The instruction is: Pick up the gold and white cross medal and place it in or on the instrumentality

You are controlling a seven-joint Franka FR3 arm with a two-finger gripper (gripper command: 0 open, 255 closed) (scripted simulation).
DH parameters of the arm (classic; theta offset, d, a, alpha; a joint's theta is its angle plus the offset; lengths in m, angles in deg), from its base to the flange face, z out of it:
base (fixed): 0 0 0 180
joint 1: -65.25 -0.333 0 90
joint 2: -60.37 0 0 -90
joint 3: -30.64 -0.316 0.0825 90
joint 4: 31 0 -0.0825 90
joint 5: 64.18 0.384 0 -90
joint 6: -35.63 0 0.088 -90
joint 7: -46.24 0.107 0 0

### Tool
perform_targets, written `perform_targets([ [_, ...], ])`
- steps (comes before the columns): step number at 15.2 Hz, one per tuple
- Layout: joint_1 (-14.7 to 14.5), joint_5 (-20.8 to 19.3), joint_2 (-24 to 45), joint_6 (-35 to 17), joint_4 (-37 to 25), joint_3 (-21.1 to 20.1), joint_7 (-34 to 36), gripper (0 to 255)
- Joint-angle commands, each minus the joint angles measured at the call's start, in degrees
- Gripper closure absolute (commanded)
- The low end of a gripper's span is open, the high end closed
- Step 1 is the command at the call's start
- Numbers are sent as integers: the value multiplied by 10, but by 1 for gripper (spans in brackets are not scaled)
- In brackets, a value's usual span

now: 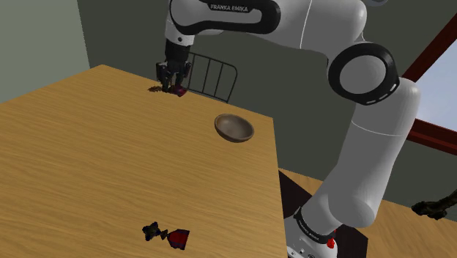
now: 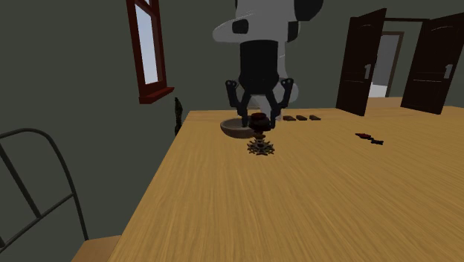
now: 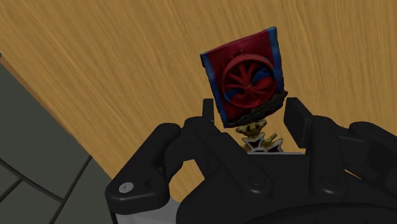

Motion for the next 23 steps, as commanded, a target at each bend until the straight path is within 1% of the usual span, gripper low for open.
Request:
perform_targets([
  [1,0,0,1,17,-19,0,1,255],
  [3,-1,0,2,33,-35,0,1,255],
  [7,21,18,-98,-1,99,5,-26,255],
  [12,40,36,-210,-22,233,19,-64,255],
  [17,54,47,-315,-26,343,40,-103,255],
  [23,69,44,-438,-9,452,72,-149,255],
])
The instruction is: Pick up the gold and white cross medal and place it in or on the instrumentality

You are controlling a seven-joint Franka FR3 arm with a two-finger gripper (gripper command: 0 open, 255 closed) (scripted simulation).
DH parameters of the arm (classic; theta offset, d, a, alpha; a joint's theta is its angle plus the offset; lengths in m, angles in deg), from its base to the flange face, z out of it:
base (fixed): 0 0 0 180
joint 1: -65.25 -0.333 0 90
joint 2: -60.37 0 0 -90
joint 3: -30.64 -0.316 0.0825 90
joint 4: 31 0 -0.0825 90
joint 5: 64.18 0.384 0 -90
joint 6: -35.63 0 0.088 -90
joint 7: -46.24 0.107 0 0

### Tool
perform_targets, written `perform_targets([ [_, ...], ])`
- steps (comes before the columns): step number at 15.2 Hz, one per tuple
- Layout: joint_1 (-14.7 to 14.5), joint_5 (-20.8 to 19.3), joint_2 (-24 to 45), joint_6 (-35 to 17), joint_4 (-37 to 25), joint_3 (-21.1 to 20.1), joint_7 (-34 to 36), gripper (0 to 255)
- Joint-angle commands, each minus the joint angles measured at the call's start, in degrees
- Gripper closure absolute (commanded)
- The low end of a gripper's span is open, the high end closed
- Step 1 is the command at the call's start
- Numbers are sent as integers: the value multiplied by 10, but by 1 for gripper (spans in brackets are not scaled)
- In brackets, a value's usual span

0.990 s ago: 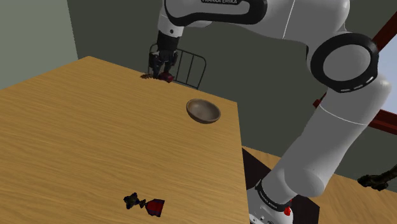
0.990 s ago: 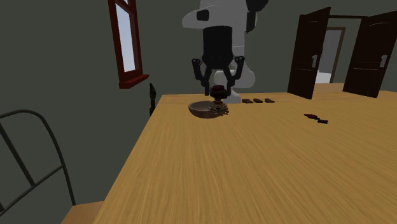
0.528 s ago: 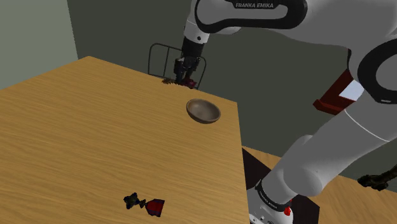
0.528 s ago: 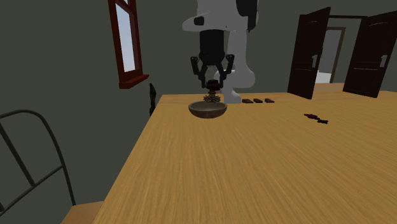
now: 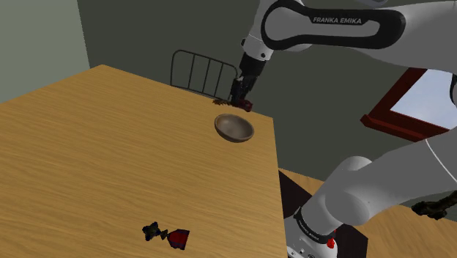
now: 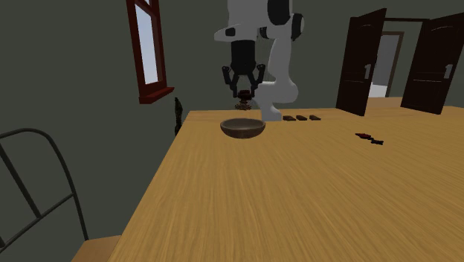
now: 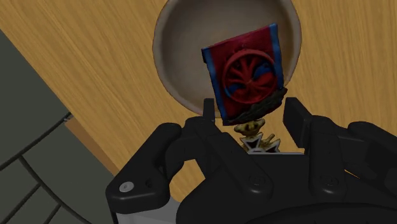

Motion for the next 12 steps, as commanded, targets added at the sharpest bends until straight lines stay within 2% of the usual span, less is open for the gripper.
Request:
perform_targets([
  [1,6,-4,-43,13,32,13,-18,255],
  [3,10,-6,-65,18,48,20,-26,255],
  [12,9,-5,-57,-53,112,19,-30,255],
])
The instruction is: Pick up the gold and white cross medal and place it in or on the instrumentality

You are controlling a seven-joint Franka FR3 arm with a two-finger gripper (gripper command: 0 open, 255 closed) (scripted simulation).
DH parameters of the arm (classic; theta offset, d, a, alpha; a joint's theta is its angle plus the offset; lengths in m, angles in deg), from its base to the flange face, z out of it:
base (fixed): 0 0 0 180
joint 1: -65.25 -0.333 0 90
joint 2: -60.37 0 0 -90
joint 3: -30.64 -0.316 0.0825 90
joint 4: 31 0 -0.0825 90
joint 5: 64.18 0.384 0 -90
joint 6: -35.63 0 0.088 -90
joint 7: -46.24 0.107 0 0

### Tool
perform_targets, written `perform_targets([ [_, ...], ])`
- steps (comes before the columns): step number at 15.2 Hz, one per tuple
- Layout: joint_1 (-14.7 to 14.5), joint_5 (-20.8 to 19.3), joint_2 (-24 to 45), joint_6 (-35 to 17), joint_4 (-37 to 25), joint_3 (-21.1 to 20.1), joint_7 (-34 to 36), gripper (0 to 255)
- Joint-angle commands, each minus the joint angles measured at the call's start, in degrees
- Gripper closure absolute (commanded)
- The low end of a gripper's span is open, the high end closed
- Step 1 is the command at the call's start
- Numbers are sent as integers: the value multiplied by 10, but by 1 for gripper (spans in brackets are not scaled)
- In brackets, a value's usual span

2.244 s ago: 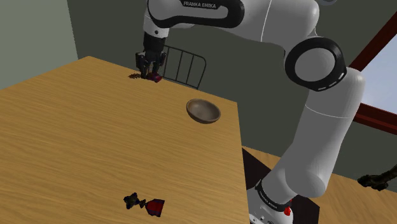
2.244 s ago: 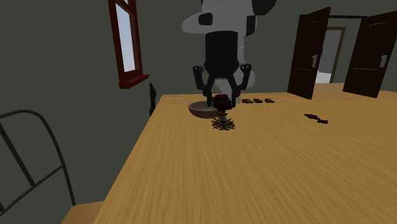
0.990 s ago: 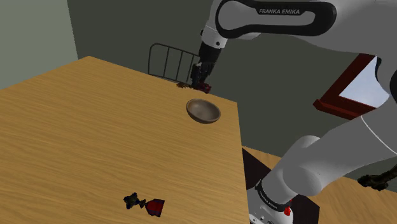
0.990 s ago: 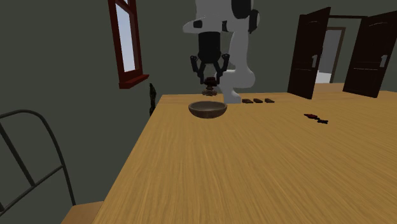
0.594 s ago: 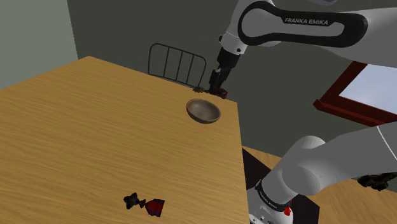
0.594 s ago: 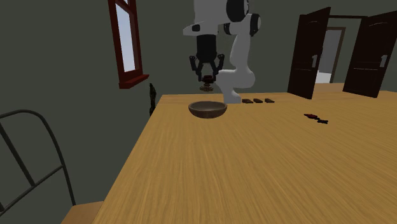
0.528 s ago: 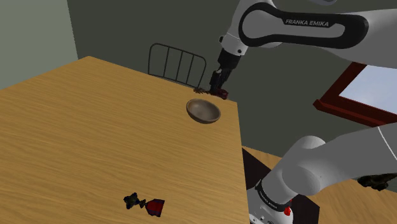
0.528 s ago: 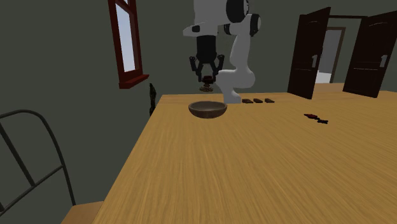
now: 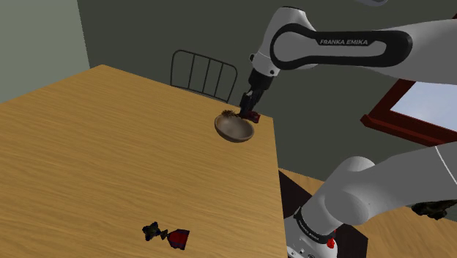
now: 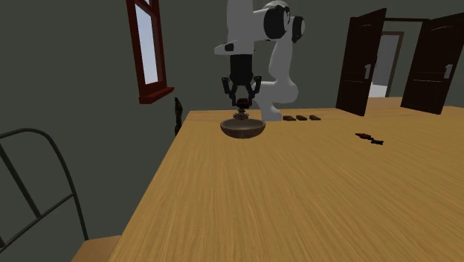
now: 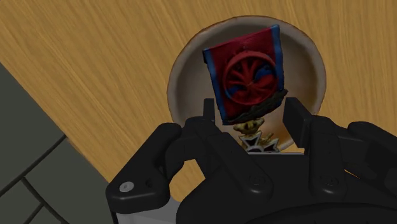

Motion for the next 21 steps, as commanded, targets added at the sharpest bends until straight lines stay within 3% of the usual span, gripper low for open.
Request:
perform_targets([
  [1,0,0,3,-19,15,0,-2,255],
  [6,0,2,15,-66,51,0,-4,255],
  [14,0,2,15,-66,51,0,-4,255],
  [15,0,2,15,-66,51,0,-4,0],
  [20,0,2,15,-66,51,0,-4,0],
  [21,0,1,8,-45,36,1,-4,0],
])
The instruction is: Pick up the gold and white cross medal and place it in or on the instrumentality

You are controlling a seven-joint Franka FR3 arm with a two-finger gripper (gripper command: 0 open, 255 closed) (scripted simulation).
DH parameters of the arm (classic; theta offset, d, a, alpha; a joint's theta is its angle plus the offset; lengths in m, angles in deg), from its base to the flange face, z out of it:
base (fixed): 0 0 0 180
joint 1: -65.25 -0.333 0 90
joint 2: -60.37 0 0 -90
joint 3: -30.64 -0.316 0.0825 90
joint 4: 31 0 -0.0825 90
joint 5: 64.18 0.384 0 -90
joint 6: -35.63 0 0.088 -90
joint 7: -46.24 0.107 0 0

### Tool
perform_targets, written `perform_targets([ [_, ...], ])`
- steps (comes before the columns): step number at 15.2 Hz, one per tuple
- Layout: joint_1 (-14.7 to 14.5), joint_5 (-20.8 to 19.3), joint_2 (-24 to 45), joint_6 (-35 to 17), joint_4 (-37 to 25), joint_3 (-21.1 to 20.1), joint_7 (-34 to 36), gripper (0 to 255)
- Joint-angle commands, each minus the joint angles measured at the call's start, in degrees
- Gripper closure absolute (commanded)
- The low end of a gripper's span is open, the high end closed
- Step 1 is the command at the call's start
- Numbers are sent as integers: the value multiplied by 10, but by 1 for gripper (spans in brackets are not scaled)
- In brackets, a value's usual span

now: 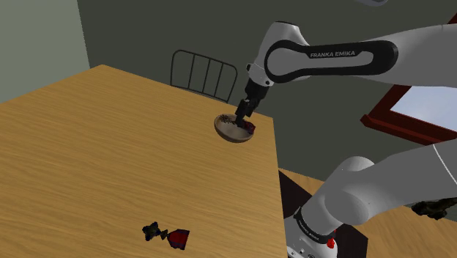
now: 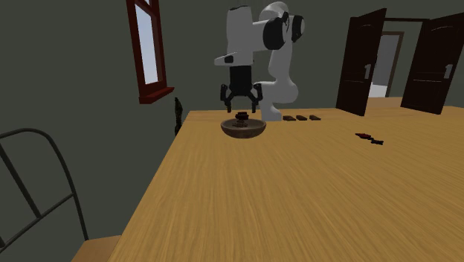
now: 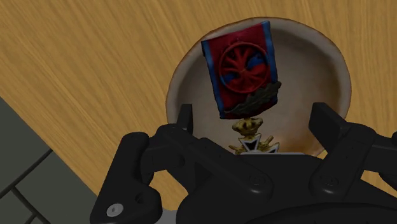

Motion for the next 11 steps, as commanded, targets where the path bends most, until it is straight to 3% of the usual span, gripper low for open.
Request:
perform_targets([
  [1,1,-1,-11,31,-20,1,1,0],
  [3,2,-3,-18,68,-49,3,1,0],
  [11,2,-3,-18,68,-49,3,1,0],
])
